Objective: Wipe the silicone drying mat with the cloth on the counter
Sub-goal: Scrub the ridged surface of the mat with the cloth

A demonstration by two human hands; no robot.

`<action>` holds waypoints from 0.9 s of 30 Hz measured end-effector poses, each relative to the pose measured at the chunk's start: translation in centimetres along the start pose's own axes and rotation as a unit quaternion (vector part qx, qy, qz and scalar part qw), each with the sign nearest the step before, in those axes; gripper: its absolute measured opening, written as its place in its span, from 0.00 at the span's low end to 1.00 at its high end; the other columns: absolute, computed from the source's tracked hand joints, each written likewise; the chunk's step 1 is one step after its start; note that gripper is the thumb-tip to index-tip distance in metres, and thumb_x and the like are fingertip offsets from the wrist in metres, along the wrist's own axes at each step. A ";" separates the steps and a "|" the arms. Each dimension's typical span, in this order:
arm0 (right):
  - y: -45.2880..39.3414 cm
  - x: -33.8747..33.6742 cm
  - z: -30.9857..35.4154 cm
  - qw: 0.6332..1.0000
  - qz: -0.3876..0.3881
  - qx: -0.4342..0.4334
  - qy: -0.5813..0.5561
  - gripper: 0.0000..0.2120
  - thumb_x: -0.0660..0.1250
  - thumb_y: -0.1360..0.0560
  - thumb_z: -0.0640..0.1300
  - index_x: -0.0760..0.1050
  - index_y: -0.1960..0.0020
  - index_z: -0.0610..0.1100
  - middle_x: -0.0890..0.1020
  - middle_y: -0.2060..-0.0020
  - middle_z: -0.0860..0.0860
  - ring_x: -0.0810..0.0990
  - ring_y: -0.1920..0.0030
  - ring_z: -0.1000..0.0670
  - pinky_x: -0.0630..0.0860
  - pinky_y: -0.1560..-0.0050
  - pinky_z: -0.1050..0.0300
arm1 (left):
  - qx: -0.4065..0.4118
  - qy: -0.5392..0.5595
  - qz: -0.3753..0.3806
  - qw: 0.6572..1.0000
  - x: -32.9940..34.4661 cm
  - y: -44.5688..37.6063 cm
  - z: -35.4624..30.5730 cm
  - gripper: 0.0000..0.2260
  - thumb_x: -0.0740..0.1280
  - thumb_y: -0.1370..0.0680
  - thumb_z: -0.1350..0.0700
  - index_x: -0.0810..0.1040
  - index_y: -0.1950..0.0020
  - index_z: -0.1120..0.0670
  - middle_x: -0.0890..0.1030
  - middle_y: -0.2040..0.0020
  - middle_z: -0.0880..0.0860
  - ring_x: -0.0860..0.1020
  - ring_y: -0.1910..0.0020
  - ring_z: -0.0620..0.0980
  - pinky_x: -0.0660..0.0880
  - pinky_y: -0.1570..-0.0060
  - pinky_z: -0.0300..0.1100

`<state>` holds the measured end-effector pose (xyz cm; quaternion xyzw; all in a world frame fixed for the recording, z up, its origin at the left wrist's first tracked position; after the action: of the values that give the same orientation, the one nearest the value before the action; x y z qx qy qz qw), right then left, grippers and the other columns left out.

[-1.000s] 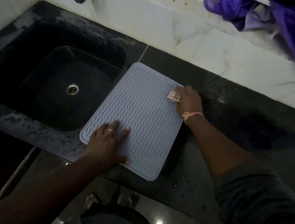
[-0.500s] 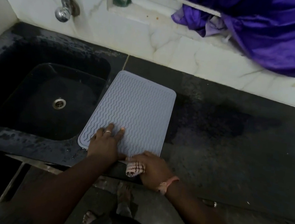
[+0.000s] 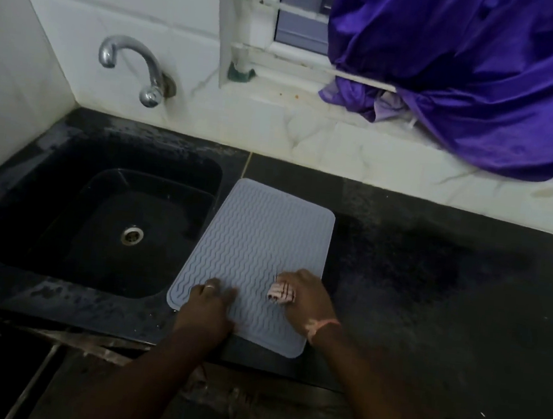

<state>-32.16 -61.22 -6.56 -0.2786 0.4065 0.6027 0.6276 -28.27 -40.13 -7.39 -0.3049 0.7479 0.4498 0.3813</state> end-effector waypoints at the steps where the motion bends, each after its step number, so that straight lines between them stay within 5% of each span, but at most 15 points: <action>1: 1.0 0.8 0.7 1.000 0.000 -0.019 -0.003 0.22 0.70 0.27 0.41 0.78 0.34 0.51 0.79 0.42 0.51 0.77 0.41 0.47 0.74 0.37 0.49 | 0.003 -0.012 0.004 1.000 -0.1 0.1 -0.1 0.33 0.69 0.22 0.43 0.59 0.19 0.39 0.53 0.18 0.53 0.55 0.21 0.58 0.67 0.28 0.53; 7: 4.9 4.2 3.7 0.981 0.155 -0.019 -0.112 0.15 0.74 0.31 0.48 0.82 0.45 0.54 0.84 0.49 0.56 0.82 0.48 0.56 0.80 0.43 0.54 | 0.009 -0.024 0.009 1.000 -1.1 0.2 0.0 0.27 0.63 0.18 0.52 0.62 0.19 0.42 0.57 0.19 0.53 0.60 0.23 0.58 0.68 0.28 0.53; 10: 4.4 3.2 5.1 0.953 0.184 0.026 -0.238 0.14 0.74 0.36 0.47 0.83 0.50 0.57 0.87 0.51 0.54 0.85 0.49 0.55 0.82 0.47 0.57 | -0.037 0.138 -0.012 0.990 -2.2 0.1 0.2 0.17 0.60 0.16 0.56 0.75 0.26 0.53 0.73 0.26 0.57 0.73 0.29 0.57 0.70 0.30 0.48; 13: 2.4 1.2 6.0 0.897 0.089 0.101 -0.422 0.14 0.77 0.30 0.47 0.85 0.45 0.49 0.88 0.48 0.49 0.86 0.45 0.47 0.82 0.41 0.50 | -0.108 0.391 -0.079 0.911 -3.6 1.1 -0.1 0.15 0.61 0.15 0.47 0.84 0.52 0.52 0.85 0.52 0.51 0.83 0.46 0.54 0.78 0.45 0.45; 15: 1.2 0.0 7.3 0.834 0.057 0.128 -0.534 0.12 0.71 0.20 0.44 0.82 0.38 0.45 0.87 0.44 0.45 0.85 0.41 0.44 0.80 0.36 0.45 | -0.133 0.542 -0.033 0.829 -4.1 1.5 -0.7 0.22 0.62 0.19 0.35 0.86 0.58 0.49 0.87 0.59 0.47 0.86 0.55 0.50 0.80 0.58 0.42; 17: 0.1 -1.1 8.5 0.812 0.052 0.130 -0.566 0.13 0.64 0.16 0.44 0.80 0.35 0.43 0.86 0.43 0.45 0.85 0.42 0.44 0.81 0.39 0.45 | -0.134 0.661 0.044 0.737 -4.4 1.5 -1.6 0.25 0.67 0.24 0.30 0.88 0.51 0.50 0.88 0.54 0.51 0.87 0.53 0.50 0.83 0.59 0.43; 21: -1.1 -1.6 10.1 0.768 0.094 0.137 -0.619 0.13 0.63 0.16 0.47 0.81 0.37 0.43 0.87 0.45 0.43 0.87 0.45 0.43 0.85 0.50 0.47 | -0.121 0.712 0.065 0.689 -5.9 1.1 -1.3 0.28 0.75 0.28 0.40 0.81 0.37 0.58 0.87 0.45 0.58 0.86 0.46 0.54 0.82 0.43 0.49; 25: -2.9 -1.0 11.0 0.857 0.102 0.017 -0.505 0.20 0.72 0.22 0.53 0.76 0.31 0.55 0.83 0.37 0.53 0.82 0.36 0.53 0.80 0.40 0.59 | -0.106 0.744 0.081 0.655 -6.0 0.0 -2.4 0.34 0.59 0.22 0.31 0.79 0.31 0.56 0.83 0.37 0.59 0.82 0.37 0.57 0.78 0.37 0.54; 27: -4.1 -0.6 10.4 0.897 0.075 0.001 -0.436 0.29 0.76 0.26 0.51 0.70 0.27 0.57 0.79 0.33 0.54 0.79 0.33 0.55 0.78 0.35 0.56 | -0.093 0.736 0.090 0.665 -6.5 -0.9 -3.3 0.37 0.54 0.24 0.26 0.79 0.32 0.53 0.83 0.37 0.58 0.82 0.37 0.56 0.79 0.39 0.53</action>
<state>-26.25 -53.25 -1.31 0.0440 0.1121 0.7090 0.6949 -25.10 -42.79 -1.31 -0.5020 0.7634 0.1787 -0.3651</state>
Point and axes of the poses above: each hand's wrist, its own y-axis away from the middle knuckle, its own x-axis out of the palm, z = x × y, the point moved 7 cm from there along -y, towards the middle knuckle
